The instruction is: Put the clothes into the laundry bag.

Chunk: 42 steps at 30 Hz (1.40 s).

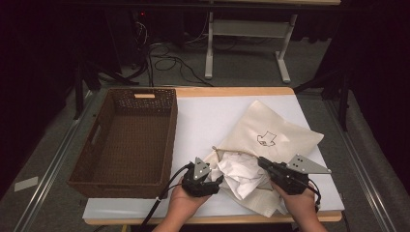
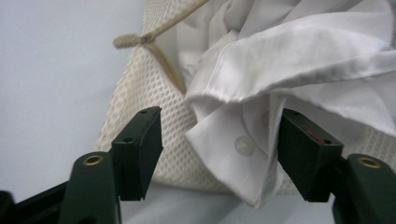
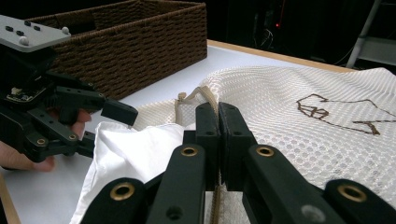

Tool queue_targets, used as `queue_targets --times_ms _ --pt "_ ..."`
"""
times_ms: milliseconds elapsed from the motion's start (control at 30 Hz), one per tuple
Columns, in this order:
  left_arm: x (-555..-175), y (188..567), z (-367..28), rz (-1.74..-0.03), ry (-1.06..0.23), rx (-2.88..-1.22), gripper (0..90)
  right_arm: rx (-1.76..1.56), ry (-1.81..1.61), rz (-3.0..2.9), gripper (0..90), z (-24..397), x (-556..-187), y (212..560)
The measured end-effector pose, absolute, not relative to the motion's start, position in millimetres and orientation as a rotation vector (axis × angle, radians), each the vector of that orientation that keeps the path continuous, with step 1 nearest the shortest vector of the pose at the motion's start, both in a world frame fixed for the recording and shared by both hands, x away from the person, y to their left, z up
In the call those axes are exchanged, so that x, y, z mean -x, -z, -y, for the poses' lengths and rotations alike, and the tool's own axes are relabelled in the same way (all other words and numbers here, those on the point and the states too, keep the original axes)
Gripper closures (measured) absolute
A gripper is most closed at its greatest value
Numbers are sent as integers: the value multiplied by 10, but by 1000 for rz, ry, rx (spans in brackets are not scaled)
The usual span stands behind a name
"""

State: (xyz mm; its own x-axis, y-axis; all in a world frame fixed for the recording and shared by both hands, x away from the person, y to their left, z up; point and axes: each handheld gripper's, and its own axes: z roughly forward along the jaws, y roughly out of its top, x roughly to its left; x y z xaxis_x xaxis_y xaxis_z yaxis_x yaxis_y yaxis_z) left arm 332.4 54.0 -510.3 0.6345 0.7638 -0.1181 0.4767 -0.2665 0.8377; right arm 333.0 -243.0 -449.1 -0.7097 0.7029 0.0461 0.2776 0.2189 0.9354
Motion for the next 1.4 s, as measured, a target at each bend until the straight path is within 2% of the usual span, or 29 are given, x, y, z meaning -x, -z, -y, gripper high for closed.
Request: queue_targets --times_ms 133,300,433,500,567,733,1100,1133,1300,1400 --pt "-3399 5220 -479 -1012 -286 -1956 273 -917 -1487 -2116 892 2420 -3326 4499" --pt "-3429 5227 -304 -974 -205 -1972 396 -909 -1492 -2118 892 2429 -3337 4507" --pt "-3426 5187 -289 -961 -193 -1938 726 -910 -1488 -2118 892 2431 -3336 4510" --pt "-3402 5150 -284 -954 -188 -1920 803 -907 -1491 -2118 892 2434 -3337 4510" --pt "-3380 5107 -256 -951 -212 -1902 822 -905 -1490 -2118 892 2433 -3337 4509" --pt "-3423 5051 -134 -947 -296 -1875 828 -907 -1490 -2118 892 2419 -3324 4503" --pt "-3825 5102 344 -992 -395 -1849 815 -913 -1502 -2106 892 2458 -3331 4497" --pt "-3833 5109 343 -999 -400 -1853 790 -913 -1503 -2107 892 2462 -3334 4498" --pt "-3728 5122 203 -1006 -431 -1900 504 -910 -1504 -2111 892 2467 -3337 4506" --pt "-3592 5106 47 -989 -458 -1914 462 -914 -1500 -2114 892 2460 -3331 4504"
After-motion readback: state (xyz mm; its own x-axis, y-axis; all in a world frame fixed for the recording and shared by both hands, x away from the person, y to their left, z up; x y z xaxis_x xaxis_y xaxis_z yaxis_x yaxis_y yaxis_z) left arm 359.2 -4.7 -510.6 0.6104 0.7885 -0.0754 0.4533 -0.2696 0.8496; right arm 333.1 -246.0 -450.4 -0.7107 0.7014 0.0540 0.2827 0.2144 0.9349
